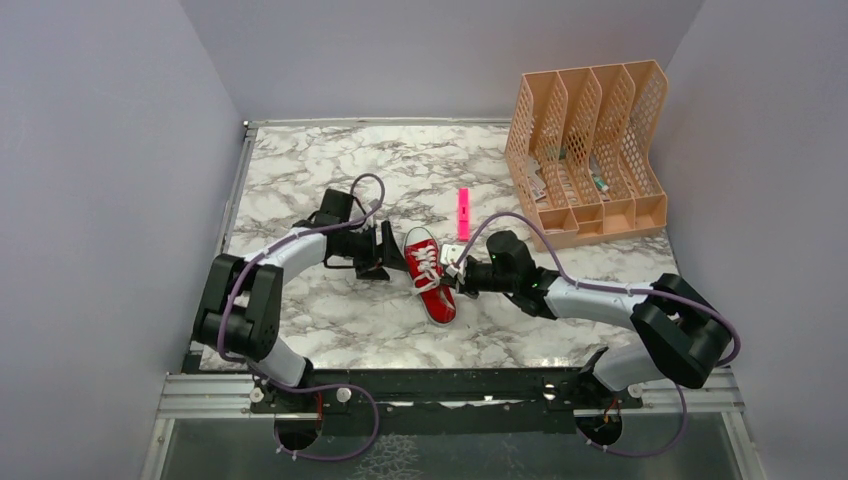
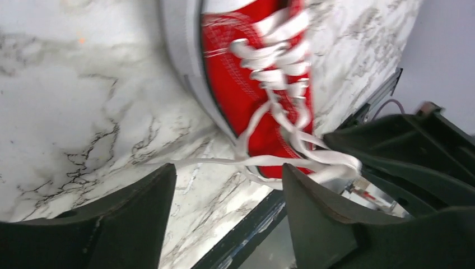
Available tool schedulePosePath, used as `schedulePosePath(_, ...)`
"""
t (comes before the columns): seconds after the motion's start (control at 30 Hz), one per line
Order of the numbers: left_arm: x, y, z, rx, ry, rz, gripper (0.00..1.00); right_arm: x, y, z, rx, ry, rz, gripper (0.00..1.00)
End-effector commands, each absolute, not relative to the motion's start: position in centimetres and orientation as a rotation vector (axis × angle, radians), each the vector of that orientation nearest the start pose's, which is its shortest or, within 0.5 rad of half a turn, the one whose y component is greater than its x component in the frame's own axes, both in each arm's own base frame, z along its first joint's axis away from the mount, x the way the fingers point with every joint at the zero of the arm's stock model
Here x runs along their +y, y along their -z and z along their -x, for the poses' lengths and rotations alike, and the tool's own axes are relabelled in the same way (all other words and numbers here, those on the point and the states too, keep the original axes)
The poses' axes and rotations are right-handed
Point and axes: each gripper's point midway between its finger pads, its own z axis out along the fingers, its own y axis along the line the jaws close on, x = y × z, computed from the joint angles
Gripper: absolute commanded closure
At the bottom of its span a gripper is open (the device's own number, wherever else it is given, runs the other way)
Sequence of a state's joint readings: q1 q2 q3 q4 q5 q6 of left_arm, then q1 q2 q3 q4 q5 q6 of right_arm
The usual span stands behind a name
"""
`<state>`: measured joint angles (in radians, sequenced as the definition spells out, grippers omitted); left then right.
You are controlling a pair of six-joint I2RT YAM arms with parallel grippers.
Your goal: Tie the shoes
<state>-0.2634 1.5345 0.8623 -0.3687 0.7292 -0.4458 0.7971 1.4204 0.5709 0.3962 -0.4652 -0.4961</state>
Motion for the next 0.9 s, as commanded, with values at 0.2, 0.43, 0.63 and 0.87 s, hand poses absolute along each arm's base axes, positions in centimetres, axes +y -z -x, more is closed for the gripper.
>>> schedulePosePath(0.2, -19.2, -7.1, -25.1, 2.588, 1.095, 1.008, 0.3, 31.7, -8.6, -22.3, 1.503, -0.689, 1.42, 0.97)
schedulePosePath(0.43, -20.4, -5.6, -25.2, 2.516, 1.211, 1.293, 0.24, 32.1, -8.9, -22.5, 1.494, -0.701, 1.426, 0.98)
schedulePosePath(0.63, -20.8, -4.9, -26.4, 2.466, 1.174, 1.406, 0.35, 32.2, -9.2, -22.6, 1.496, -0.694, 1.433, 0.98)
schedulePosePath(0.87, -19.3, -2.9, -25.7, 2.46, 1.014, 1.447, 0.69, 31.9, -10.1, -22.1, 1.527, -0.719, 1.405, 0.99)
